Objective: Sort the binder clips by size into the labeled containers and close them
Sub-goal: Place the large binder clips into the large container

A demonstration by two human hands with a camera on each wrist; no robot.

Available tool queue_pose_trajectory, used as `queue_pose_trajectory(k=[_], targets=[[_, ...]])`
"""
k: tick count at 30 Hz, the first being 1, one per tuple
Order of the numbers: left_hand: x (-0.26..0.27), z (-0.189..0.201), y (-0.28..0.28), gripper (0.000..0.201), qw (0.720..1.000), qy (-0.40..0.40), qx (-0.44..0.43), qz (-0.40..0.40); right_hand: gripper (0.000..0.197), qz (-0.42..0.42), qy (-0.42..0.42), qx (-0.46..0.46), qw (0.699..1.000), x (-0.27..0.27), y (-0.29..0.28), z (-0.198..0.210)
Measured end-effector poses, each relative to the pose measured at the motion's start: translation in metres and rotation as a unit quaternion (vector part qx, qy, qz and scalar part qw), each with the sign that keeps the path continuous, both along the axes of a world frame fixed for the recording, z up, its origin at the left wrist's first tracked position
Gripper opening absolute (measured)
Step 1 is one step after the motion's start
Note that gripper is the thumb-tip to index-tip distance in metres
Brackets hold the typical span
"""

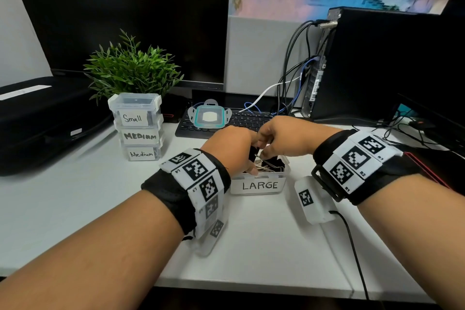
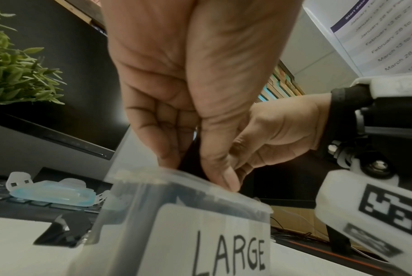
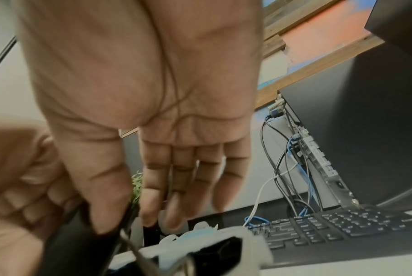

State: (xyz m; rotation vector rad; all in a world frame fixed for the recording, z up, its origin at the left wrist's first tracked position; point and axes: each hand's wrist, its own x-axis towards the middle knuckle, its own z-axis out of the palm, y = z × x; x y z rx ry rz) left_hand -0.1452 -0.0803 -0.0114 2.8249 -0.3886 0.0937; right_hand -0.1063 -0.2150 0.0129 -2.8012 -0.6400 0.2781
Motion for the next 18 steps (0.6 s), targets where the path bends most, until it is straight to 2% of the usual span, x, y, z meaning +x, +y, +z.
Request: queue_pose_trajectory(k=[4, 7, 9, 15, 18], targets=[[0.000, -0.005, 0.004, 0.047, 0.999, 0.004, -0.038, -0.007, 0.021, 0.035, -0.019, 0.001, 0.999, -0.004, 0.006, -0.017], [0.001, -0.011, 0.015, 0.047, 0.991, 0.062, -0.121, -0.013, 0.022, 0.033, -0.018, 0.038, 0.999, -0.002, 0.004, -0.025], [0.003, -0.013, 0.024, 0.046, 0.987, 0.085, -0.137, -0.010, 0.018, 0.028, -0.011, 0.056, 0.998, 0.002, 0.002, -0.026], [0.011, -0.004, 0.031, 0.024, 0.995, 0.098, -0.012, -0.008, 0.012, 0.025, 0.014, 0.118, 0.993, 0.007, -0.004, -0.031], [0.016, 0.004, 0.023, 0.029, 0.992, 0.101, 0.073, -0.012, 0.010, 0.036, 0.038, 0.139, 0.989, 0.008, -0.009, -0.029]])
